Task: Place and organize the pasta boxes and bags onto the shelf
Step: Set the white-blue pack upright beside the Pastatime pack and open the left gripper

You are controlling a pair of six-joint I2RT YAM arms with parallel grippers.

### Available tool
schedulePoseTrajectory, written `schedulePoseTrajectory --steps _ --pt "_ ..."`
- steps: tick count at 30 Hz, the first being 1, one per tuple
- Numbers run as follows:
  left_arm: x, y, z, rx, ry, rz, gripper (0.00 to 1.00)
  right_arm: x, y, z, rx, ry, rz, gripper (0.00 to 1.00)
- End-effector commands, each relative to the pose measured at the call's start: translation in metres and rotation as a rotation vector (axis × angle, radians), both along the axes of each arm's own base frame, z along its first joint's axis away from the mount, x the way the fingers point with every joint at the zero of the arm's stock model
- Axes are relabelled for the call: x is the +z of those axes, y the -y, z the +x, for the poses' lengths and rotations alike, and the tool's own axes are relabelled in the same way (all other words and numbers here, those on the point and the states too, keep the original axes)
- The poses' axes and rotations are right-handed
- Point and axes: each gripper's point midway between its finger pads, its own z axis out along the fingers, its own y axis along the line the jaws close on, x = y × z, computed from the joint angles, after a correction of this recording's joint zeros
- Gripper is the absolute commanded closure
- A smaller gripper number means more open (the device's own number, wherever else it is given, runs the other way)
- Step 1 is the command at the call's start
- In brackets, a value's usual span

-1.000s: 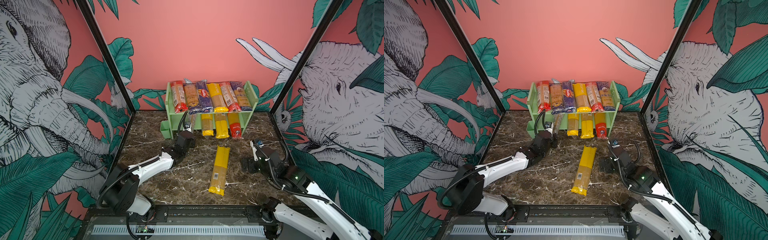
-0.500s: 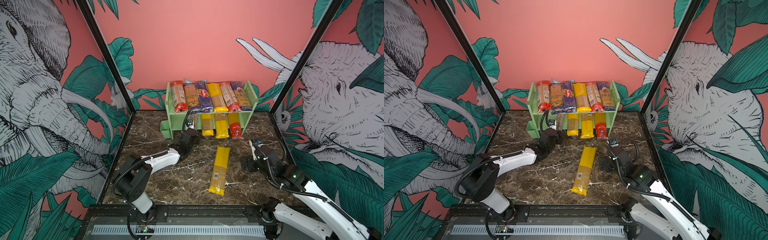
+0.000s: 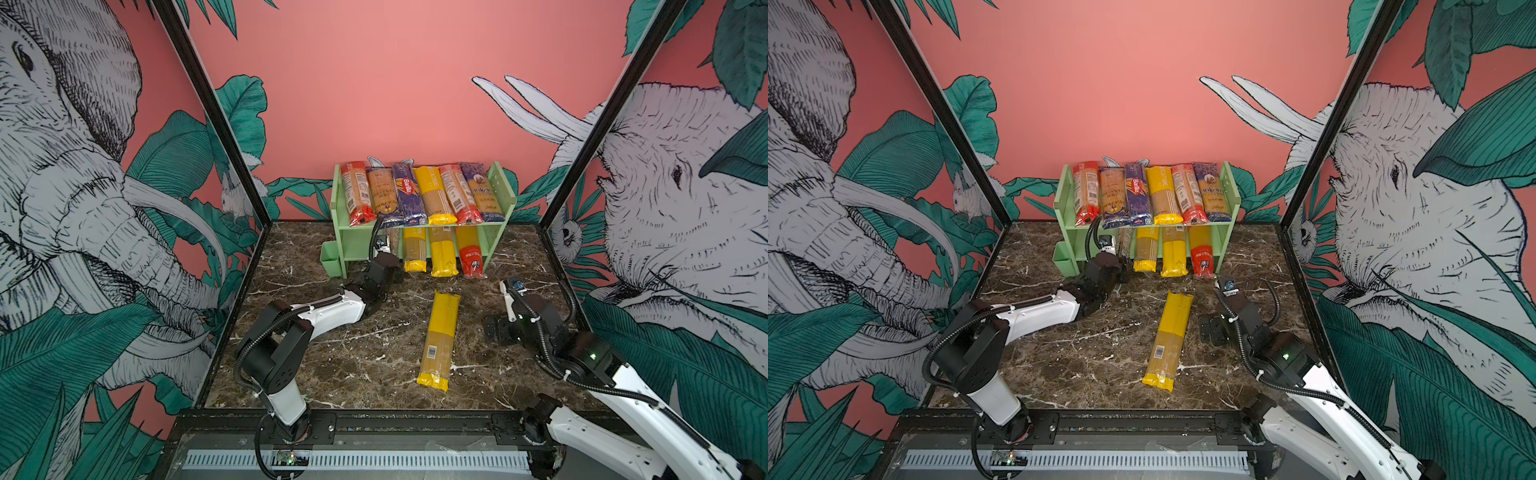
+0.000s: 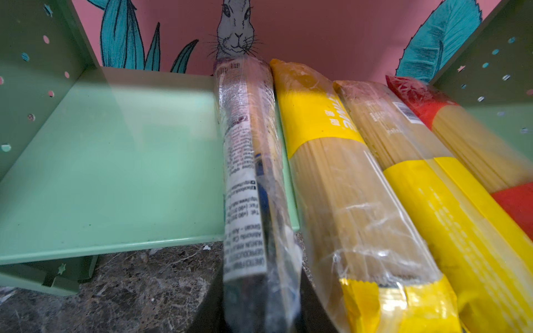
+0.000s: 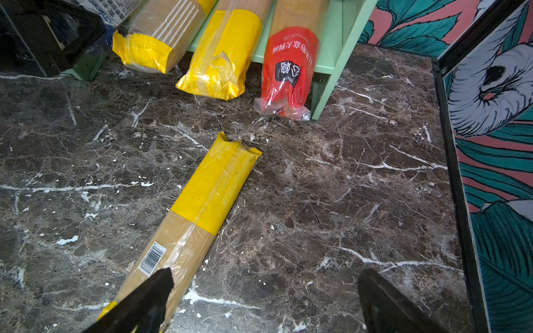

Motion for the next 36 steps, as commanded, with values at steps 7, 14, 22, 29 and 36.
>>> schedulePoseTrajectory --steps 7,14,22,29,36 --pt "0.072 0.034 0.007 -0.096 0.144 -0.166 0.69 0.0 0.005 -0.001 -0.014 0.014 -0.003 0.01" --pt "0.069 0.041 0.006 -0.118 0.115 -0.145 0.5 0.005 0.01 -0.006 -0.02 0.025 0.016 0.0" --pt "0.066 0.037 -0.01 -0.134 0.094 -0.092 0.44 0.007 0.008 -0.007 -0.014 0.025 0.033 0.01" --pt "0.071 0.031 -0.034 -0.15 0.082 -0.057 0.42 0.009 0.008 -0.01 -0.017 0.02 0.051 0.0" --pt "0.065 0.018 -0.077 -0.133 0.067 -0.022 0.4 0.012 0.019 -0.015 -0.072 0.03 0.074 0.01"
